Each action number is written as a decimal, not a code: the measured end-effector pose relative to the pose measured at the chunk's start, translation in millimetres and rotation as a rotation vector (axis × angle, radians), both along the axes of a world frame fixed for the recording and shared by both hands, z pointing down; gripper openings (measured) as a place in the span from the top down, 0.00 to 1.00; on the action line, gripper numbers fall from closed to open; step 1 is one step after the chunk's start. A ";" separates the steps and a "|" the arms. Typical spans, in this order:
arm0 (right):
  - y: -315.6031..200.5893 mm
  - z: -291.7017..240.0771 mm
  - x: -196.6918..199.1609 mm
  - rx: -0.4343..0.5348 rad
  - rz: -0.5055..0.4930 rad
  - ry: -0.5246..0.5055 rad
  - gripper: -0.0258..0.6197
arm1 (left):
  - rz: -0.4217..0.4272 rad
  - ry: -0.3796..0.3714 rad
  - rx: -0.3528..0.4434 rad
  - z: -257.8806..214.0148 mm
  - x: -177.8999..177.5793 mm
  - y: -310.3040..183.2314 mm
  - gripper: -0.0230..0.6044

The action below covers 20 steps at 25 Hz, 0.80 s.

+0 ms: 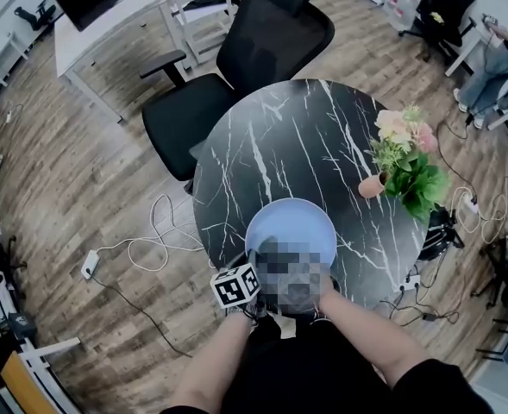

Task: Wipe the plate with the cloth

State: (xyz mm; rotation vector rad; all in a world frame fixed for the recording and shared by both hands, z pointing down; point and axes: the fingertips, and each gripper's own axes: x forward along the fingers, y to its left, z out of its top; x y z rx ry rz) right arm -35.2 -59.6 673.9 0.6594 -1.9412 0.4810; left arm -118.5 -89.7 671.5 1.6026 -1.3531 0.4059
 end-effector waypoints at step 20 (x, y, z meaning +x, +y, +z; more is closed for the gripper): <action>-60.9 3.9 104.0 0.272 -0.169 0.415 0.79 | 0.011 -0.015 0.008 -0.2 -0.1 -0.3 0.91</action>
